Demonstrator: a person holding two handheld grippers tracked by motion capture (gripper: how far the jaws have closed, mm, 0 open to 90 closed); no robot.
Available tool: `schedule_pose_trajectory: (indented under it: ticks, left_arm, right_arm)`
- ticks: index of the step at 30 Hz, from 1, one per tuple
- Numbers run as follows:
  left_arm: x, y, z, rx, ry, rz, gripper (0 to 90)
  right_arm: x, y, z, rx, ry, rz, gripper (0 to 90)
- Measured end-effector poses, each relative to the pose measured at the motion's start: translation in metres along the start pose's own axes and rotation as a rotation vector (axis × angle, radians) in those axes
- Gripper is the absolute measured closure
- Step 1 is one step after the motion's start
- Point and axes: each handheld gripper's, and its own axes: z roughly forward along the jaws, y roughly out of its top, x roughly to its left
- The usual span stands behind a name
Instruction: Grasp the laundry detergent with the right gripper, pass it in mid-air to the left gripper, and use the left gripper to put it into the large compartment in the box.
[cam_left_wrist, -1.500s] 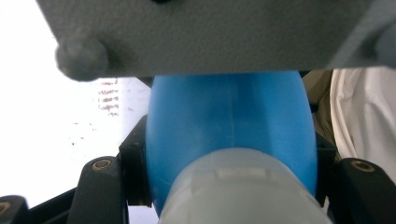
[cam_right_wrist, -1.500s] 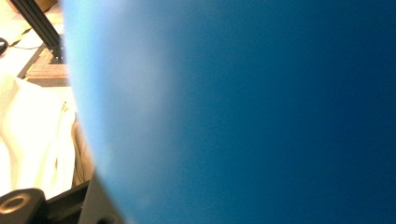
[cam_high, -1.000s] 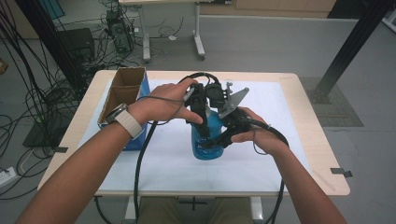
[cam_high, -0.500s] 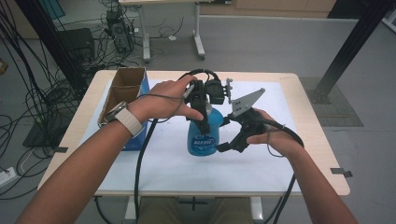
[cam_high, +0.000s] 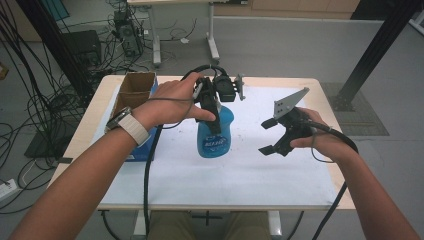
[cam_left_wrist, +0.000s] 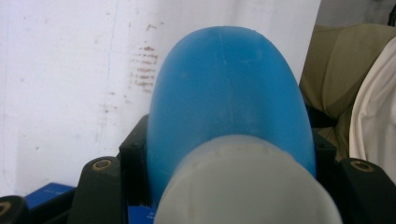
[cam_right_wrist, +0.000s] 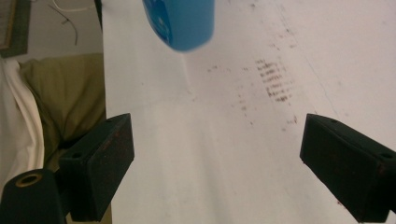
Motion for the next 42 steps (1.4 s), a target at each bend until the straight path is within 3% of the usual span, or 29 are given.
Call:
schedule_pose_trajectory:
  ticks: [11, 26, 33, 42]
  left_arm:
    - [0.003, -0.006, -0.024, 0.006, 0.076, -0.146, 38.1]
    - [0.004, 0.0, -0.048, 0.029, 0.107, -0.233, 38.1]
    - [0.013, -0.003, -0.06, 0.018, 0.117, -0.345, 38.0]
    - [0.021, -0.013, -0.077, 0.021, 0.16, -0.433, 38.1]
  right_arm:
    - [-0.007, -0.004, -0.019, 0.063, -0.054, 0.024, 9.9]
    - [-0.009, -0.01, -0.03, 0.068, -0.077, 0.047, 10.1]
    - [-0.012, -0.013, -0.034, 0.076, -0.093, 0.057, 10.3]
    - [-0.017, -0.015, -0.035, 0.083, -0.098, 0.066, 10.4]
